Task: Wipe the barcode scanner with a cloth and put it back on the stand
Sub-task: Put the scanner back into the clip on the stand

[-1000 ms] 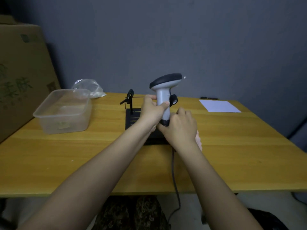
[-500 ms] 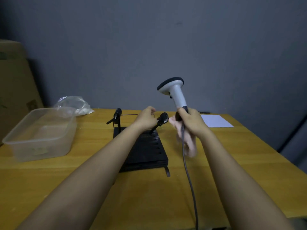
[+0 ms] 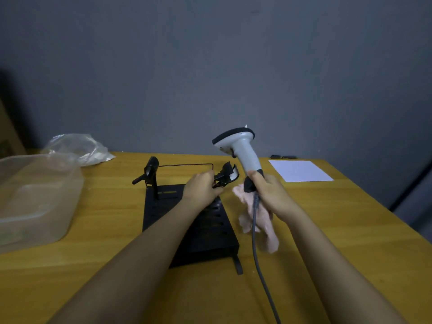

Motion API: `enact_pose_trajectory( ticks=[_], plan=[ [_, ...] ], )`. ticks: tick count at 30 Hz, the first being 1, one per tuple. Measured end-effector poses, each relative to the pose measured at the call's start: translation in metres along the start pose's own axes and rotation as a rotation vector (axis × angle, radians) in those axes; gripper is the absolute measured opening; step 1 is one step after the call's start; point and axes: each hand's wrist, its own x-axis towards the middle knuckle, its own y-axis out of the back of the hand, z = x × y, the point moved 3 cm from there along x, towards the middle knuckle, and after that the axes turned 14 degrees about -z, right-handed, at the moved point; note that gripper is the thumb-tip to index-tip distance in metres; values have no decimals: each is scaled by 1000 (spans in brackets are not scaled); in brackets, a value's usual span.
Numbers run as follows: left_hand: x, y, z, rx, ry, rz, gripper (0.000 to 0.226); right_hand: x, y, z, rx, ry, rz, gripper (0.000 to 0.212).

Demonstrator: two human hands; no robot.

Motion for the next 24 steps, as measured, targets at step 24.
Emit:
enact_pose_trajectory(
  ticks=[24],
  plan=[
    [11,-7,-13,18,-201,-109,21,14,-30,10,-432,-60,-138,41]
  ],
)
